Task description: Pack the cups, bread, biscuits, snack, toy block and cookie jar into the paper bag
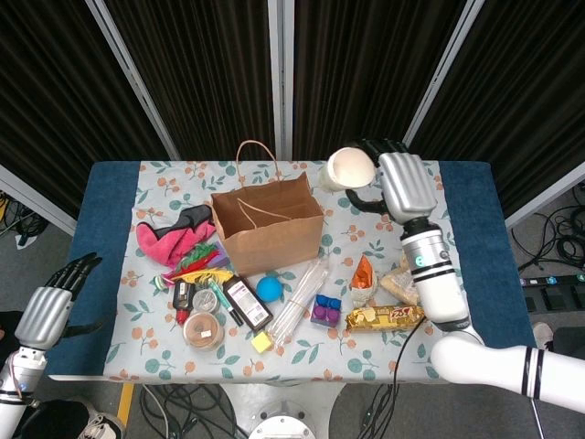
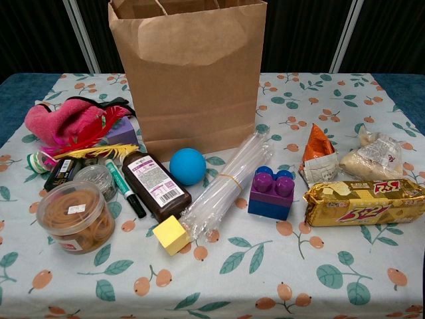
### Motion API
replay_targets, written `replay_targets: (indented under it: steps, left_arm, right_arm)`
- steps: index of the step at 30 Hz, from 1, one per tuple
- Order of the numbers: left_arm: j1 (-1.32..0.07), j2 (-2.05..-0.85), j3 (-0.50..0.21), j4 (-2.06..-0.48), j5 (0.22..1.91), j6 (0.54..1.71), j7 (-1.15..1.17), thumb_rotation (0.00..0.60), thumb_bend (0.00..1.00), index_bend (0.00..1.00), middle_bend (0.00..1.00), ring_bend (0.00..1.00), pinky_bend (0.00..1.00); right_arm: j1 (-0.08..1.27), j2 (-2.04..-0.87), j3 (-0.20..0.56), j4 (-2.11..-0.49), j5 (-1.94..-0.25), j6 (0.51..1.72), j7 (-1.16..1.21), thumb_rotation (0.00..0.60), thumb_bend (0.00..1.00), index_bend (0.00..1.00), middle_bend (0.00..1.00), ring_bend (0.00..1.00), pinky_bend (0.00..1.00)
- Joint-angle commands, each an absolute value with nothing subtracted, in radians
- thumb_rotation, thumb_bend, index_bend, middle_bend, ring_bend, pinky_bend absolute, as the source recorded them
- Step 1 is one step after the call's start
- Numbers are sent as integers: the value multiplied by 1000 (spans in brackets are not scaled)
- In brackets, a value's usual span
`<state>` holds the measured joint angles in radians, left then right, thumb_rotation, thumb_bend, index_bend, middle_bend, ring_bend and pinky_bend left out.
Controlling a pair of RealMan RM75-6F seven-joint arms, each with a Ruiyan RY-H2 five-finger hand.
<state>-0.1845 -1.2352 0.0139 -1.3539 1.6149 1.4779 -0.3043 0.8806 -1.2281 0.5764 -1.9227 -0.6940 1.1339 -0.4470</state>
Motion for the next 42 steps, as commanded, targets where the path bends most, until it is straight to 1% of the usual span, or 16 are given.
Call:
replay_targets:
  steps: [1,5,7,9,11,13,17,20,23,26,28,30,33,36,39,42]
  left_arm:
    - [-187,-1237,11,-1349,1612,1476,-308,600,192,141,182,135,216]
    - [-192,-1242,6,-1343,1609,1472,-312,600,192,141,182,134,216]
    - [-194,-1244,5,-1339,1609,1469,-315,600,191,141,182,134,216]
    - [-195,-1246,5,-1336,1609,1467,-318,600,192,141,182,134,216]
    - [-195,-1246,6,-1334,1609,1468,-320,600,193,141,182,134,216]
    - [-193,-1246,8,-1333,1611,1470,-321,600,193,141,182,134,216]
    - [-191,-1247,11,-1335,1614,1472,-319,600,192,141,182,134,216]
    - [-192,-1249,12,-1341,1620,1474,-314,600,192,141,182,134,215]
    - [-193,-1252,14,-1351,1627,1479,-307,600,191,141,182,134,216]
    - [-194,-1254,22,-1356,1635,1475,-302,600,192,141,182,135,216]
    - [-197,-1256,25,-1355,1638,1469,-302,600,192,141,182,134,216]
    - [-200,-1260,26,-1355,1640,1465,-302,600,192,141,182,134,216]
    - [-202,-1264,26,-1357,1641,1463,-298,600,192,141,182,135,216]
    - [-202,-1264,28,-1360,1640,1460,-292,600,192,141,182,134,215]
    - [-200,-1264,28,-1361,1634,1458,-291,600,193,141,182,134,216]
    - [-198,-1264,25,-1358,1626,1459,-290,600,192,141,182,134,216]
  right_arm:
    - [959,-1314,569,-1893,-675,1129,-460,600,249,387,325,204,214]
    - [1010,-1380,539,-1857,-673,1140,-478,600,244,386,316,203,213]
    - [1027,-1395,522,-1848,-661,1138,-492,600,203,337,281,175,183]
    - [1034,-1394,514,-1851,-653,1121,-488,600,125,223,210,101,106]
    - [1033,-1381,510,-1852,-662,1105,-476,600,24,61,73,13,12]
    - [1022,-1373,515,-1849,-706,1113,-438,600,0,6,10,0,0]
    - [984,-1336,525,-1868,-770,1149,-382,600,0,0,0,0,0]
    - [935,-1272,515,-1920,-790,1175,-372,600,0,0,0,0,0]
    - [852,-1185,459,-1989,-819,1203,-378,600,0,0,2,0,0]
    - [757,-1090,347,-2023,-829,1191,-402,600,1,0,16,0,0]
    - [720,-1058,285,-2009,-829,1160,-407,600,3,0,23,0,0]
    - [688,-1058,216,-1949,-864,1118,-396,600,7,0,33,0,0]
    - [662,-1091,130,-1849,-897,1048,-387,600,9,0,39,0,0]
    - [657,-1129,72,-1772,-907,992,-408,600,9,0,40,0,0]
    - [654,-1176,36,-1707,-913,970,-440,600,13,7,42,0,0]
    - [653,-1218,19,-1656,-917,955,-455,600,15,10,46,0,0]
